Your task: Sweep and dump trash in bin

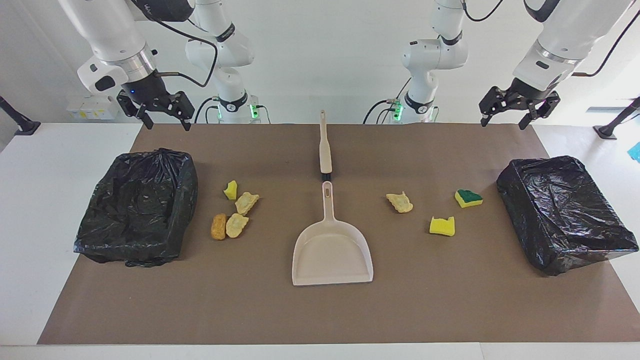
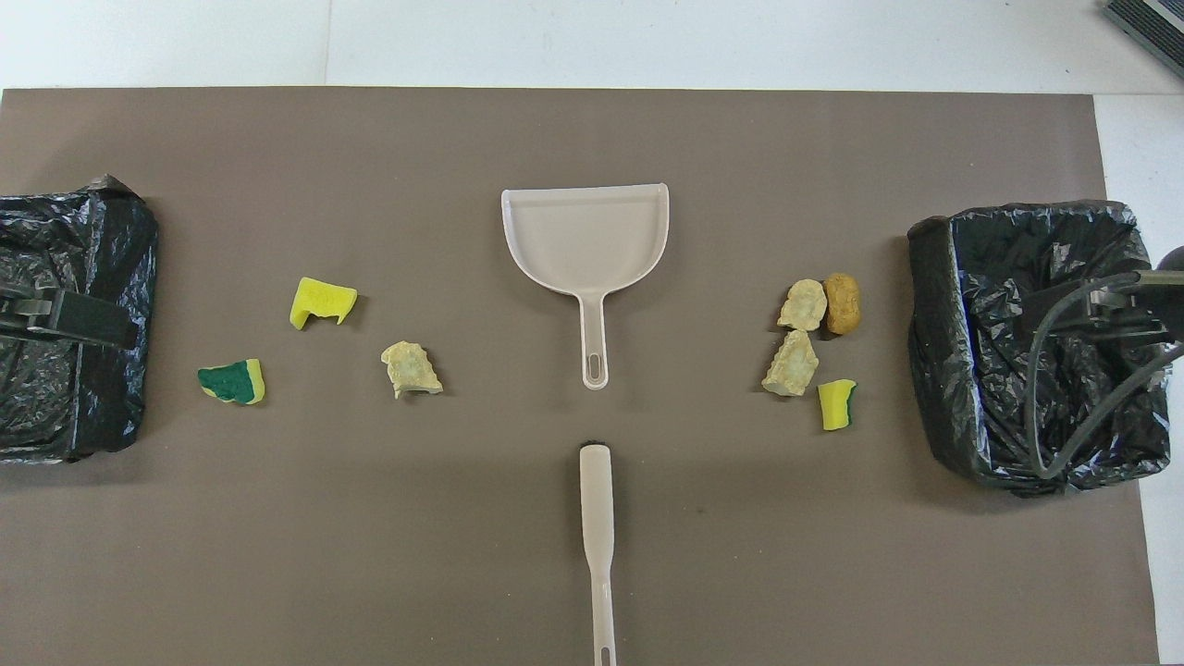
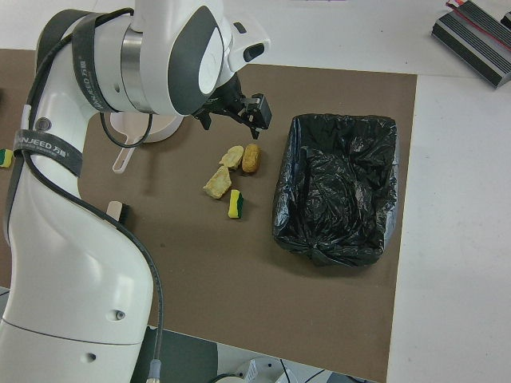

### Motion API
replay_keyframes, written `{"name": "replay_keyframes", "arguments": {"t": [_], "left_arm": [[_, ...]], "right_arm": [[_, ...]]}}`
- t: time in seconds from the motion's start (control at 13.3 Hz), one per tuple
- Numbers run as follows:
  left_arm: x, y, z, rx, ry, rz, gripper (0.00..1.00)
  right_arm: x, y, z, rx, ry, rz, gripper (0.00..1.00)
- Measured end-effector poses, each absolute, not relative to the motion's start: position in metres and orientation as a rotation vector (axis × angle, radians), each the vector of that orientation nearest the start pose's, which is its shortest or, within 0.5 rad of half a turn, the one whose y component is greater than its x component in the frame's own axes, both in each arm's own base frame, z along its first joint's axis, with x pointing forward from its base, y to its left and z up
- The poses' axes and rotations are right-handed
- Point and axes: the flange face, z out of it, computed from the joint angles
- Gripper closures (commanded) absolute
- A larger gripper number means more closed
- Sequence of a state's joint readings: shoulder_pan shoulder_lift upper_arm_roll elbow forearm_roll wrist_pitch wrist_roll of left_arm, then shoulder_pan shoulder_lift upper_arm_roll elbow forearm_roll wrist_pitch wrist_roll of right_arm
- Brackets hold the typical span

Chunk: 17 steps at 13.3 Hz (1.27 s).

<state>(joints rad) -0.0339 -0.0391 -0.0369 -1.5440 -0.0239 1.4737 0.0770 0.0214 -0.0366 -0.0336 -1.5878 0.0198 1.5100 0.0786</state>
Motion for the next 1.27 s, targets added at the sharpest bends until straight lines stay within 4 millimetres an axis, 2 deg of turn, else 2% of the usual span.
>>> {"name": "replay_keyframes", "arguments": {"t": [0.82,1.05,1.2,1.27], "left_arm": [[0.531,-0.042,0.645,-3.155,0.243,0.066,0.0],[0.531,-0.048,0.632,-3.155,0.261,0.071,0.0],[0.531,-0.06,0.612,-3.166,0.286,0.013,0.0],[0.525,-0.071,0.6,-3.167,0.317,-0.004,0.0]], "right_arm": [[0.536,-0.005,0.63,-3.118,0.141,0.071,0.0],[0.536,-0.005,0.63,-3.118,0.141,0.072,0.0],[0.536,-0.005,0.63,-3.118,0.141,0.073,0.0],[0.536,-0.005,0.63,-3.118,0.141,0.074,0.0]]}}
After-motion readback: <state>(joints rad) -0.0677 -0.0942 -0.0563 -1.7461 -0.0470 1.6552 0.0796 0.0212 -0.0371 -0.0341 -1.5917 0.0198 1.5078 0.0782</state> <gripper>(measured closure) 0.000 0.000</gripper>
